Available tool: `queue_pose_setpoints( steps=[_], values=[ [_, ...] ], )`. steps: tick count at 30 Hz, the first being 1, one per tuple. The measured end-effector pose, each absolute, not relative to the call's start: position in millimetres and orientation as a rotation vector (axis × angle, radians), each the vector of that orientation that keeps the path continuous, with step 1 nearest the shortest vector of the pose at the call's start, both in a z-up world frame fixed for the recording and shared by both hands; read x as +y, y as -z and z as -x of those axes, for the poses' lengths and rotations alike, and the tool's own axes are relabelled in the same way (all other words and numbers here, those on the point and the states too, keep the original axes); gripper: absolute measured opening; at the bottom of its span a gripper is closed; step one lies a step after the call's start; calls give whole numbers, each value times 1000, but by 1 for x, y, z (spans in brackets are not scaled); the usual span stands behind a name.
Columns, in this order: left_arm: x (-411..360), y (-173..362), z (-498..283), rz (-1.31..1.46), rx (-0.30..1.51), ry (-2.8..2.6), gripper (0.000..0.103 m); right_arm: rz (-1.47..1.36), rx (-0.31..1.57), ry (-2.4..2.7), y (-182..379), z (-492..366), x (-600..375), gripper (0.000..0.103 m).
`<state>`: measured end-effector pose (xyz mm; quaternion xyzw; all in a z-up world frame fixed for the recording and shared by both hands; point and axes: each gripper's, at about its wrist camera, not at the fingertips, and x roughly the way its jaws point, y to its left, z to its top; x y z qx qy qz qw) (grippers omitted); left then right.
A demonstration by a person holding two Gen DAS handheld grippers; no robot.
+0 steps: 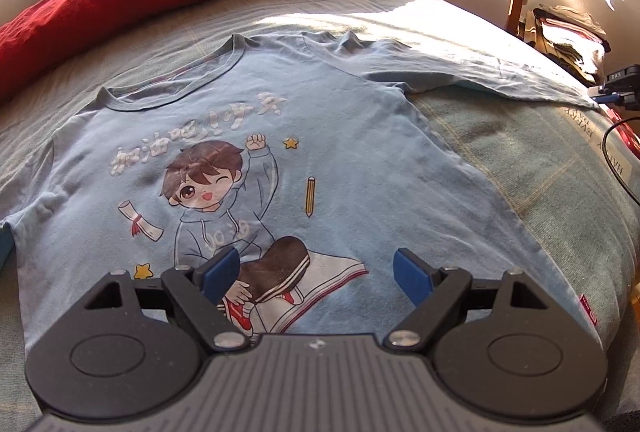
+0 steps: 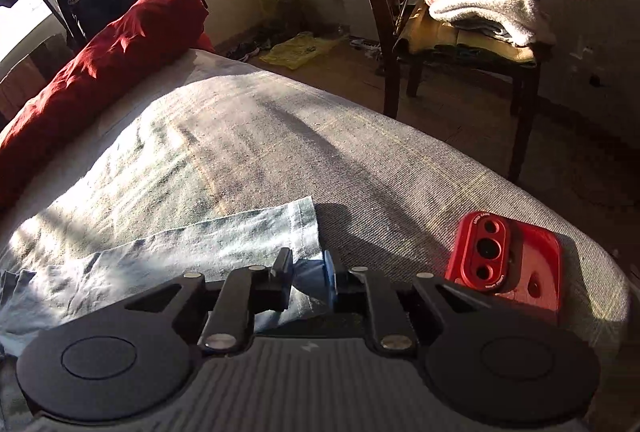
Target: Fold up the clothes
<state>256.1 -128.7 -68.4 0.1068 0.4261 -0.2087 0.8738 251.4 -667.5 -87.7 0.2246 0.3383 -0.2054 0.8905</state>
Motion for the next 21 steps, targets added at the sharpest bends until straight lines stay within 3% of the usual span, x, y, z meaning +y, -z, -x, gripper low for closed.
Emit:
queue_pose_setpoints(
  steps=[6,10,15,21],
  values=[
    [-130,64,-251,-231,878,435,84,-320,645,334,40,-258,-622,21],
    [-132,62,-246,-228,871,457,84,-277,641,-16,19,-285,-549,21],
    [-127,62,-243,-226,873,454,84,-210,716,-321,31,-318,-452,21],
    [-114,64,-246,-214,875,431,84,118,753,-449,55,-332,-362,21]
  ],
)
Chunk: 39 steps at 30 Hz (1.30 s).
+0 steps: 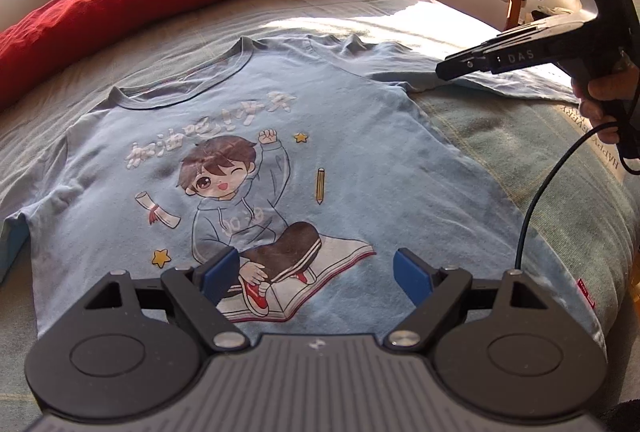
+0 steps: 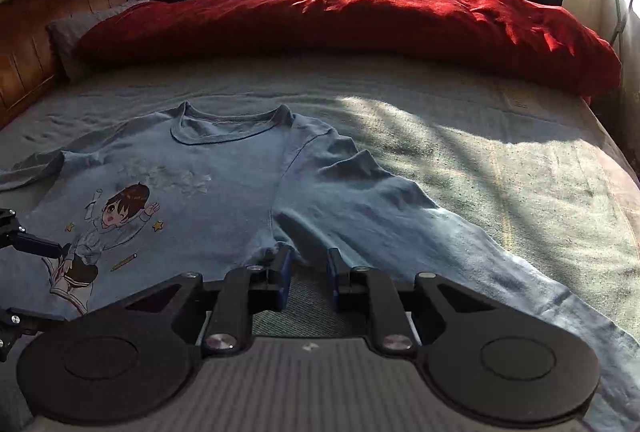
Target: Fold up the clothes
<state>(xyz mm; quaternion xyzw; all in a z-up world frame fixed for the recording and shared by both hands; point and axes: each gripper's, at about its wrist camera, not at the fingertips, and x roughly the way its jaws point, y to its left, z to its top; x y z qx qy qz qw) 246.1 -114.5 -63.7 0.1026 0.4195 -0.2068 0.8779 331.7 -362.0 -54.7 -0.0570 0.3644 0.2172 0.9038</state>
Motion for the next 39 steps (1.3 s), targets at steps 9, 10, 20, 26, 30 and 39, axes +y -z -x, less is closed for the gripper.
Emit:
queue_pose_setpoints(
  steps=[9,10,20,26,30,39],
  values=[
    [-107,68,-252,-177,875,435,84,436,748,-462,81,-342,-327,24],
    [-106,68,-253,-173,872,438,84,462,739,-464,84,-343,-323,25],
    [-104,66,-254,-161,869,437,84,362,726,-505,69,-346,-319,5],
    [-102,67,-253,-159,871,435,84,162,795,-580,59,-343,-336,5],
    [-101,67,-253,-155,872,427,84,205,742,-487,46,-347,-343,10],
    [-99,68,-249,-160,877,430,84,89,890,-419,79,-361,-356,15]
  ],
)
